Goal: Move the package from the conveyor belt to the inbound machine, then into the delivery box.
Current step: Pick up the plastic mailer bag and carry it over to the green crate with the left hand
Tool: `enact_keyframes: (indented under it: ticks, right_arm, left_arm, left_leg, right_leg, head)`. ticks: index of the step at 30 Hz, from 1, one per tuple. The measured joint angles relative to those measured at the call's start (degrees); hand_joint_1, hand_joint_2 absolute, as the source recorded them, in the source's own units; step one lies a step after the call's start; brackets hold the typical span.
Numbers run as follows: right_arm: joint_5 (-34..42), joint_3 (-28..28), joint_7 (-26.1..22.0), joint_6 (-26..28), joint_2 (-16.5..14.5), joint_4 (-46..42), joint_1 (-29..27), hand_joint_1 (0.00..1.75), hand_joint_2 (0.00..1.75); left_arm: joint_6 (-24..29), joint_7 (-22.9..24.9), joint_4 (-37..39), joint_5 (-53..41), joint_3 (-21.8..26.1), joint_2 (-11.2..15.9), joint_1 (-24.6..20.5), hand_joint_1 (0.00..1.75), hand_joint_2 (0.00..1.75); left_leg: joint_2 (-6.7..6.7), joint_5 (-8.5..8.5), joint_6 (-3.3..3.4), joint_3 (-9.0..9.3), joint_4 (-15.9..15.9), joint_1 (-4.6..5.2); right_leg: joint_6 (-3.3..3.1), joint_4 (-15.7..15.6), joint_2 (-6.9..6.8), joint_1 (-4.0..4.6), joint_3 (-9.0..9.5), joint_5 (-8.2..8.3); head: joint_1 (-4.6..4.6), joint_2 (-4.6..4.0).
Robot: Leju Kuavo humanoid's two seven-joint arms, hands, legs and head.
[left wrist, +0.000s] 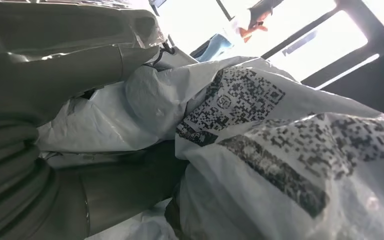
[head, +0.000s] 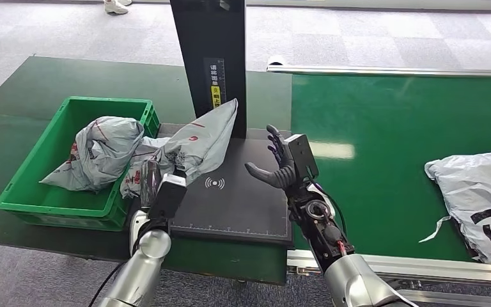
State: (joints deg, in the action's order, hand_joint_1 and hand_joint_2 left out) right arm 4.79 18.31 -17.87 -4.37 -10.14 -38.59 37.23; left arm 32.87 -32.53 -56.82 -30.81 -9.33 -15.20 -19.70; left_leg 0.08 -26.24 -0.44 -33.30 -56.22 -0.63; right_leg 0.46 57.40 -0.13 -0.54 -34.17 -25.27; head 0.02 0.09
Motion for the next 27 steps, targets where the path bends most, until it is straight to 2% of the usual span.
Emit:
enact_keyframes:
  ticks: [15,18,20,23,27]
  right_arm:
    - [0.0,0.2,-0.1,0.0,-0.1,0.7,0.2,0.0,1.75]
    - [0.0,0.2,-0.6,0.0,-0.1,0.9,0.4,0.0,1.75]
    - [0.2,0.3,-1.2,0.0,-0.1,1.1,0.7,0.0,1.75]
    - [0.4,0.5,-1.6,0.0,-0.1,1.5,1.0,0.0,1.75]
    - [0.1,0.9,-1.8,0.2,0.1,1.7,0.9,0.0,1.75]
  left_arm:
    - [0.0,-0.1,-3.8,0.2,0.5,-0.1,1.2,1.75,1.75]
    - [1.8,-3.5,-5.1,3.3,0.7,-0.2,1.7,1.75,1.75]
    - [4.5,-6.5,-8.2,4.1,0.8,-0.3,2.5,1.75,1.75]
    - [6.6,-7.5,-16.0,-3.5,2.2,-1.3,4.0,1.75,1.75]
    - [6.9,-7.6,-24.9,-12.2,7.8,-2.4,5.1,1.75,1.75]
  left_leg:
    - [0.0,0.0,0.0,0.0,0.0,0.0]
    - [0.0,0.0,0.0,0.0,0.0,0.0]
    - [0.01,0.0,0.0,0.0,0.0,0.0]
    - [0.01,0.0,0.0,-0.02,0.0,0.0]
    - [0.06,-0.01,0.0,-0.01,0.0,-0.01]
  right_leg:
    - [0.0,0.0,0.0,0.0,0.0,0.0]
    - [0.0,0.0,0.01,0.0,0.0,0.0]
    - [0.0,0.0,0.01,0.0,-0.01,0.0]
    - [0.0,0.0,0.01,0.01,-0.01,0.0]
    - [-0.01,0.0,0.06,0.01,-0.05,0.0]
  head:
    - [0.0,0.0]
    - [0.01,0.0]
    - [0.0,0.0]
    - [0.01,0.0]
    - [0.0,0.0]
